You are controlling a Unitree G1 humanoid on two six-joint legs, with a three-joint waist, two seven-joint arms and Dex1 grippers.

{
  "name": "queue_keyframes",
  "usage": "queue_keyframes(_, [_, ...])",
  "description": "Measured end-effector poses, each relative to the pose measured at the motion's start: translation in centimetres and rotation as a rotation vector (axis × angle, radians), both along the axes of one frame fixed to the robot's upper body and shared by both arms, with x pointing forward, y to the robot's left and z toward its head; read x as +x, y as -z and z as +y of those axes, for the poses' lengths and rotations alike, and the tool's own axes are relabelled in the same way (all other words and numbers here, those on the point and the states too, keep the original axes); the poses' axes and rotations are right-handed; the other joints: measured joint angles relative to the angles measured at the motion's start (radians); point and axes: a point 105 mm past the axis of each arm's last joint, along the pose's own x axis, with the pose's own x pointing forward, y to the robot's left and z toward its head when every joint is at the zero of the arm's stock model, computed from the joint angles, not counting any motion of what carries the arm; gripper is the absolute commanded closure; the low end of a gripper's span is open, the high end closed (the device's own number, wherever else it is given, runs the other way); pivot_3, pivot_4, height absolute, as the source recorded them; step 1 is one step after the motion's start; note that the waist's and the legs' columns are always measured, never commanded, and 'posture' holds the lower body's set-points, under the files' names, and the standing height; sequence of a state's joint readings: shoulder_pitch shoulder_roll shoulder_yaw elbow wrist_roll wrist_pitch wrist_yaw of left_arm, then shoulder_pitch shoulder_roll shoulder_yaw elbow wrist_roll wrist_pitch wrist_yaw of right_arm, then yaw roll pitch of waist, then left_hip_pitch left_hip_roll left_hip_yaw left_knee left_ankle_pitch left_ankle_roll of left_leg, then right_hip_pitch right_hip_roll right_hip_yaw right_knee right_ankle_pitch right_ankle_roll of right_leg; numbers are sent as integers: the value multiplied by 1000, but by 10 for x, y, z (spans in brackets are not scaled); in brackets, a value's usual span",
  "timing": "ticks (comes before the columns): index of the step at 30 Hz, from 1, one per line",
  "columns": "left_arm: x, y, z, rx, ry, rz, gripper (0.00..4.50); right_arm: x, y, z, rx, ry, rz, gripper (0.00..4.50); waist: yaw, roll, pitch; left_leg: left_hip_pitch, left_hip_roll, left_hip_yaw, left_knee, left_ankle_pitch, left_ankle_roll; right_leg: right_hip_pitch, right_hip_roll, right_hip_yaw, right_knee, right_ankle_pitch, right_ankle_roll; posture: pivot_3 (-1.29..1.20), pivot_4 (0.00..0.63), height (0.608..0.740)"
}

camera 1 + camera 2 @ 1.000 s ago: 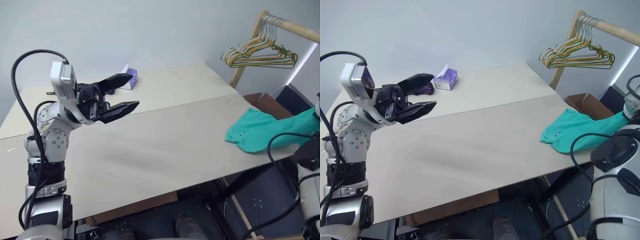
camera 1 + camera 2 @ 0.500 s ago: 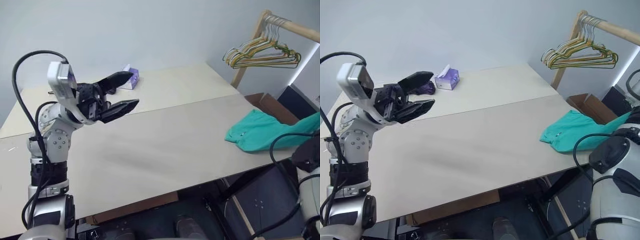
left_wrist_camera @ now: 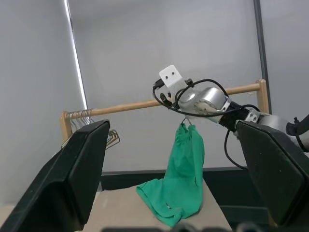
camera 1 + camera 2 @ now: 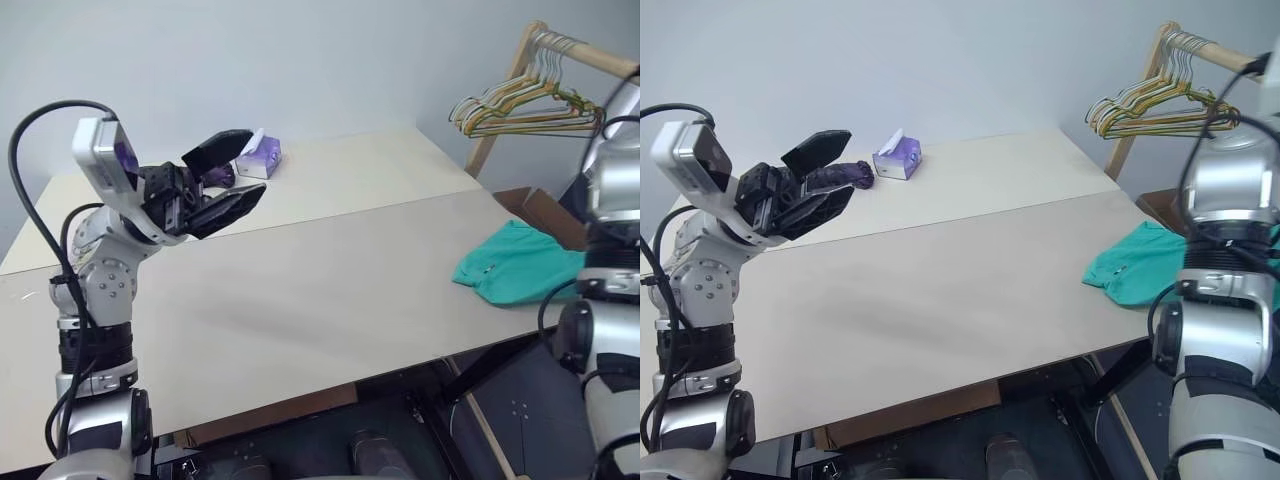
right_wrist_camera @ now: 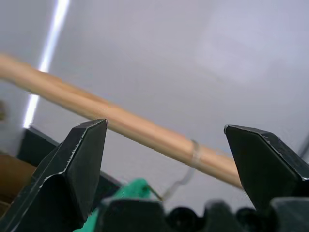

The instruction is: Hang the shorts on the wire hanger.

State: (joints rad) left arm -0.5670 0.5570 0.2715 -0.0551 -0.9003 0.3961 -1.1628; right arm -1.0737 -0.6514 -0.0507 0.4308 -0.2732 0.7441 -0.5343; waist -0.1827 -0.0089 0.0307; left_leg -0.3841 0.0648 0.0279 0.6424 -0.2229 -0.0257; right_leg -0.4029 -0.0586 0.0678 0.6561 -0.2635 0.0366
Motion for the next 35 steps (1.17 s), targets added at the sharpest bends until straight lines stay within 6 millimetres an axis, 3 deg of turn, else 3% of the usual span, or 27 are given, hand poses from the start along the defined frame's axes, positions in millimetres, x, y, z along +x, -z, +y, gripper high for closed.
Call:
queue_keyframes(5, [9, 23, 20, 68, -176, 74, 0, 32, 15, 54, -13, -347, 85, 47, 11, 0, 0, -1, 0, -1, 0, 0, 0, 0, 0, -1, -1, 0, 0, 1, 0, 740])
queue_keyframes(10, [17, 45, 40, 126, -363, 156, 0, 46, 65, 106, -4, -743, 268, 47, 53, -1, 0, -1, 0, -1, 1, 0, 0, 0, 0, -1, -1, 0, 1, 59, 0, 740])
queue_keyframes(15, [18, 67, 52, 206, -481, 222, 0, 42, 119, 149, -2, -1038, 518, 47, 99, -2, 0, -1, 0, 0, 1, 0, 0, -1, 0, -2, -1, 0, 0, 106, 0, 740])
queue_keyframes(19, [13, 95, 60, 275, -545, 307, 0, 12, 179, 192, -89, -1346, 828, 47, 143, -3, 1, -1, 0, 0, 0, 0, 0, -1, 0, -2, -1, 0, 0, 165, 0, 740])
queue_keyframes(22, [10, 105, 60, 295, -580, 339, 0, -10, 206, 208, -99, -1492, 973, 47, 177, -5, 2, -1, 0, 0, 1, 0, 0, -1, 0, -3, -1, 0, 0, 188, 0, 740])
queue_keyframes(26, [3, 116, 55, 341, -607, 359, 0, -25, 212, 216, -141, -1581, 1053, 47, 217, -8, 2, -1, 0, 0, 1, 0, 0, -1, 0, -3, -1, 0, 0, 218, 0, 740])
queue_keyframes(30, [-1, 127, 49, 385, -602, 380, 0, -26, 217, 211, -211, -1561, 1105, 47, 251, -13, 2, -1, 0, 1, 1, 0, 0, -1, 0, -4, -1, 0, -1, 229, 0, 740])
queue_keyframes(35, [-1, 123, 47, 386, -606, 366, 0, -24, 223, 211, -207, -1543, 1122, 47, 275, -15, 2, -2, 0, 1, 1, 0, 0, -2, 0, -4, -3, 1, -1, 227, 0, 740])
